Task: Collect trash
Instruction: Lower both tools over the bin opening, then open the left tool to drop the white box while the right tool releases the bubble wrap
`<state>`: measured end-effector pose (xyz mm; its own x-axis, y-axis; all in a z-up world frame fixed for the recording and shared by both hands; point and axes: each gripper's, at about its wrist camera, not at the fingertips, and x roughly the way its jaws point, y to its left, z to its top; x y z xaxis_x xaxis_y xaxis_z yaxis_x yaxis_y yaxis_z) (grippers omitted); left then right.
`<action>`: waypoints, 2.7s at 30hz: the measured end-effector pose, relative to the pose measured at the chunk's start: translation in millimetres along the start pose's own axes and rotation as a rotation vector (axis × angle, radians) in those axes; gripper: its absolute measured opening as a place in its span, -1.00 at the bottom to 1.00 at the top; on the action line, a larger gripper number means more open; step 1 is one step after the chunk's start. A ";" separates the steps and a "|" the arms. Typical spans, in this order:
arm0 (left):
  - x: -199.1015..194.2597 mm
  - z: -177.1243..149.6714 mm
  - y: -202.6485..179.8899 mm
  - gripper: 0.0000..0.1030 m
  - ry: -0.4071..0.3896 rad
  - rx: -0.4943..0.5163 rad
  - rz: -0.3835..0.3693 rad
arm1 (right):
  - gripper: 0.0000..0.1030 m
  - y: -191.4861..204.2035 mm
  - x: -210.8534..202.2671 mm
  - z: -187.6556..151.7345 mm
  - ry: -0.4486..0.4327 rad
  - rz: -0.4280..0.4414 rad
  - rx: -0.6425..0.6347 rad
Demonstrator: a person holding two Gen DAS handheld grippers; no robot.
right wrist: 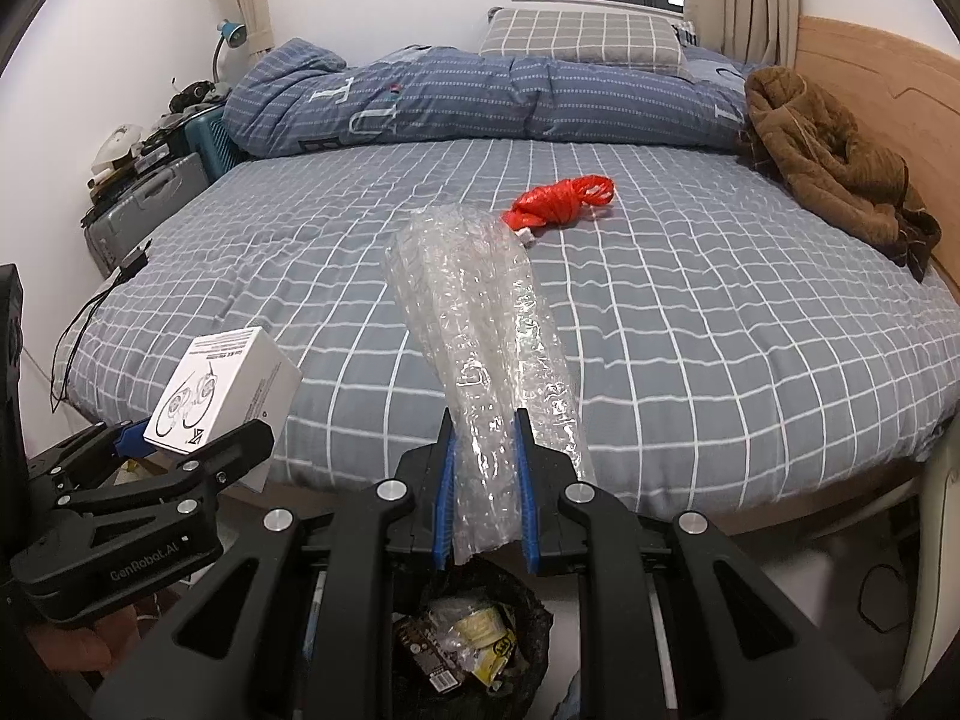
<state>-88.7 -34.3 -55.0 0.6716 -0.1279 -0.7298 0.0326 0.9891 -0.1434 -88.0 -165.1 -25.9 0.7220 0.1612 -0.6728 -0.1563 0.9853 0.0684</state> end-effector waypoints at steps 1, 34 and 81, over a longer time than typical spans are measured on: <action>-1.9 -2.7 -0.9 0.38 -0.003 0.007 0.010 | -0.68 0.5 -0.9 -1.8 0.001 0.000 0.000; 21.4 -107.2 12.5 0.38 0.209 -0.018 0.027 | -0.68 11.6 26.8 -107.5 0.230 0.007 -0.007; 66.1 -138.8 75.2 0.88 0.286 -0.045 0.125 | -0.65 65.4 112.2 -153.5 0.462 0.071 -0.053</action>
<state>-144.6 21.5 -206.8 0.4323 -0.0273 -0.9013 -0.0744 0.9951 -0.0658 -120.7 -91.1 -209.9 0.3347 0.1745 -0.9260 -0.2373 0.9666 0.0964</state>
